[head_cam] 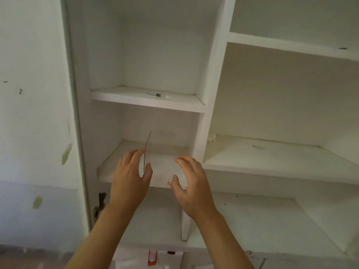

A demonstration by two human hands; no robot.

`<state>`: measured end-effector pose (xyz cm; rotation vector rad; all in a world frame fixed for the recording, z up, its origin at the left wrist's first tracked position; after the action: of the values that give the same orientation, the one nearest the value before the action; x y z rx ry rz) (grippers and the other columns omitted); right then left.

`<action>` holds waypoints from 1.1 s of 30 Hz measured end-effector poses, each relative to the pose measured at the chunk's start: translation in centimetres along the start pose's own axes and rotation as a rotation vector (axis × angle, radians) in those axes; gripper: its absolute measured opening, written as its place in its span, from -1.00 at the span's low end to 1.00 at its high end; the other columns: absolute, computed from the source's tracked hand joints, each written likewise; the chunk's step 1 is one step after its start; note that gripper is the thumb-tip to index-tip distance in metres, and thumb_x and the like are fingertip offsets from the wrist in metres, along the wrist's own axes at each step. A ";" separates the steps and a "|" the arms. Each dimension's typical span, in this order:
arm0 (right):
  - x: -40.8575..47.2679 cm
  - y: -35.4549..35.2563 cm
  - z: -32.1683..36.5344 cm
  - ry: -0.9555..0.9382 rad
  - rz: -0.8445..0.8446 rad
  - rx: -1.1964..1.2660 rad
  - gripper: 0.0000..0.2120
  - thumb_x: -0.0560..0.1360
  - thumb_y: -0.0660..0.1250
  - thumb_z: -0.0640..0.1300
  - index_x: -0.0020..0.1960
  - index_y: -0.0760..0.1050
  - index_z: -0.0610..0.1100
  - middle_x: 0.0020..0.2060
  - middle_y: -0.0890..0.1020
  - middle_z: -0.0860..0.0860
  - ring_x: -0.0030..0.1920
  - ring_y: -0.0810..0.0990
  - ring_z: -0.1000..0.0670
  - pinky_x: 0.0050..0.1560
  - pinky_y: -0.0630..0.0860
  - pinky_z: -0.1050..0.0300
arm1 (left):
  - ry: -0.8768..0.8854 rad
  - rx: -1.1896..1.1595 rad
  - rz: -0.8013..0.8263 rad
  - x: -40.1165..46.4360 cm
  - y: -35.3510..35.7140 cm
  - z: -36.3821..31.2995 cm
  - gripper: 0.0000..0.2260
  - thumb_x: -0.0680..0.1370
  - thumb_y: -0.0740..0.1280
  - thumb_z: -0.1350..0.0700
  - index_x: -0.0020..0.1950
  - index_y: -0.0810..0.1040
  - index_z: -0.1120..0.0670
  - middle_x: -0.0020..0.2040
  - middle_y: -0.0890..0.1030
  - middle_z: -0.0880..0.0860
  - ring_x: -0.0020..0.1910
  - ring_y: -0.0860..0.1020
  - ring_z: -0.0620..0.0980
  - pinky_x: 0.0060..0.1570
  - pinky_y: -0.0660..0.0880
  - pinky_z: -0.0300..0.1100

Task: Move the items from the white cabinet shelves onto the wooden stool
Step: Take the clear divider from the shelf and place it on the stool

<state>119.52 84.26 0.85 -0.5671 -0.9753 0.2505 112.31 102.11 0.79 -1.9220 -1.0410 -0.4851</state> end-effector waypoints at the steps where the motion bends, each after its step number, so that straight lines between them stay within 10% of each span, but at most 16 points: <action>1: 0.6 0.7 -0.5 -0.001 0.002 -0.004 -0.57 0.64 0.27 -0.05 0.49 0.47 -0.09 0.41 0.44 0.11 0.43 0.43 0.08 0.36 0.52 0.14 | 0.004 -0.010 0.005 0.6 0.6 0.5 -0.61 0.64 0.37 0.08 0.45 0.50 0.11 0.35 0.55 0.07 0.33 0.51 0.09 0.24 0.45 -0.05; 18: 7.7 8.0 -7.0 -0.052 0.011 0.028 -0.56 0.61 0.28 -0.09 0.49 0.48 -0.10 0.45 0.45 0.06 0.48 0.41 0.08 0.48 0.39 0.10 | -0.195 -0.057 0.010 7.9 8.6 6.3 -0.65 0.61 0.39 -0.08 0.37 0.44 -0.08 0.20 0.57 -0.10 0.07 0.57 -0.09 -0.04 0.55 -0.07; 33: 12.5 11.3 -9.0 -0.050 0.006 0.141 -0.53 0.58 0.27 -0.10 0.49 0.47 -0.08 0.46 0.47 0.02 0.48 0.41 0.00 0.47 0.39 0.04 | -0.262 0.110 -0.165 7.6 5.5 7.2 -0.76 0.55 0.41 0.18 0.17 0.54 -0.06 -0.12 0.59 -0.18 -0.22 0.57 -0.12 -0.23 0.43 -0.16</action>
<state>134.47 96.15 -0.48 -0.4367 -0.9956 0.3373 120.70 110.26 -0.92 -1.8429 -1.3744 -0.2642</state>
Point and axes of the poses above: each hand's wrist, its own x-axis towards the middle knuckle, its own y-axis out of the palm, z = x × y, the point moved 7 cm from there along x, towards the middle knuckle
